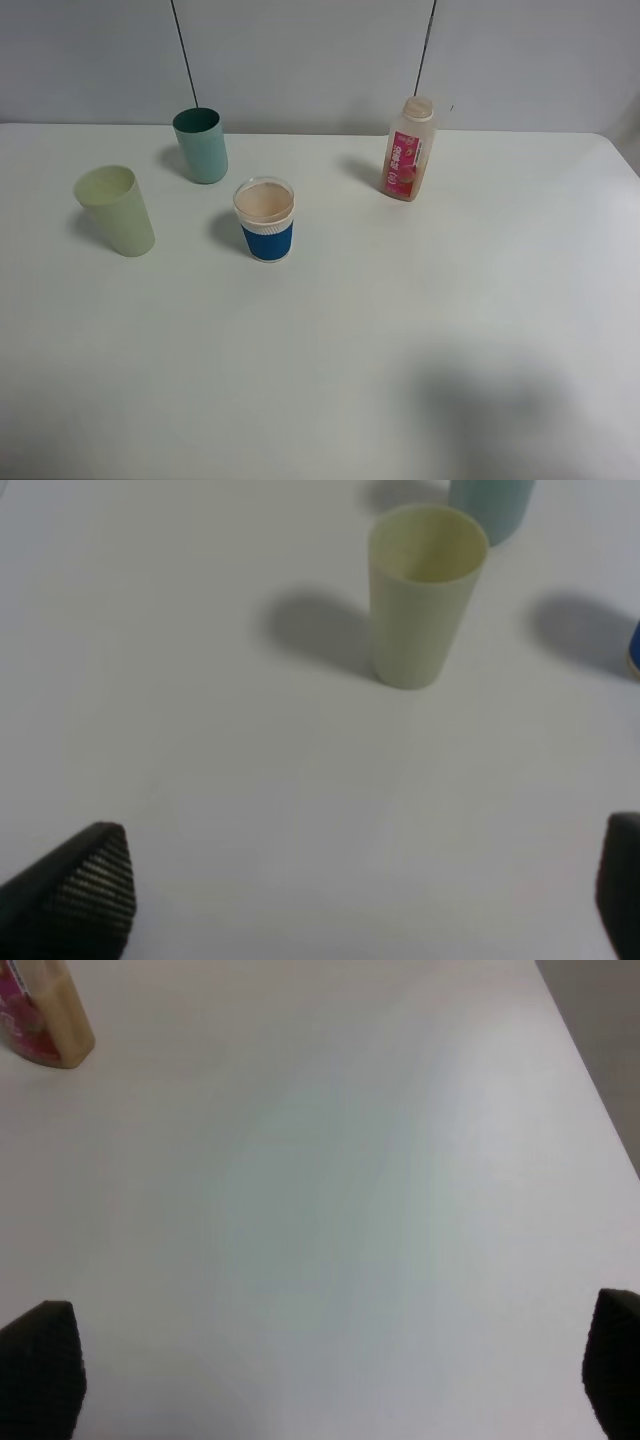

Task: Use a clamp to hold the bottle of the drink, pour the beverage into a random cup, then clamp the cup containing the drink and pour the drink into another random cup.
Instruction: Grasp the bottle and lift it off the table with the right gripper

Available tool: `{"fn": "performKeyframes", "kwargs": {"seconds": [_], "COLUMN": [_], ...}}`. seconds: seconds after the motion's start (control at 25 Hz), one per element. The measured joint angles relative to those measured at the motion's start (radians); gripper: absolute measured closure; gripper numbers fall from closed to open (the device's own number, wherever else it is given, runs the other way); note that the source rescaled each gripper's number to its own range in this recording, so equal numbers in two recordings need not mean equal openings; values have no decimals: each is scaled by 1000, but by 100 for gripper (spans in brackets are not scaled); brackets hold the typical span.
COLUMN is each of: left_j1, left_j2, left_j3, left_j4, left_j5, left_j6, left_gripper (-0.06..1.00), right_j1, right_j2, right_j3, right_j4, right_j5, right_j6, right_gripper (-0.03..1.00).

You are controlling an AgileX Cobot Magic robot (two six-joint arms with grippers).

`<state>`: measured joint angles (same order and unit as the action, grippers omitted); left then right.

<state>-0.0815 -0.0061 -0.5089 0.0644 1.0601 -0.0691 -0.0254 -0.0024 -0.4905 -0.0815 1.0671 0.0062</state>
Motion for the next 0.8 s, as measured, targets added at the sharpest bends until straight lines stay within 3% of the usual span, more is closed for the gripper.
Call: {"fn": "performKeyframes", "kwargs": {"seconds": [0.64, 0.8], "left_j1": [0, 0], "left_j2": [0, 0], "left_j3": [0, 0], "left_j4": [0, 0], "left_j5": [0, 0], "left_j6": [0, 0], "left_gripper": [17, 17], "right_j1": [0, 0], "right_j2": [0, 98], "right_j3": [0, 0], "right_j4": [0, 0], "right_j5": [0, -1], "right_j6": [0, -6], "right_gripper": [-3, -3]}}
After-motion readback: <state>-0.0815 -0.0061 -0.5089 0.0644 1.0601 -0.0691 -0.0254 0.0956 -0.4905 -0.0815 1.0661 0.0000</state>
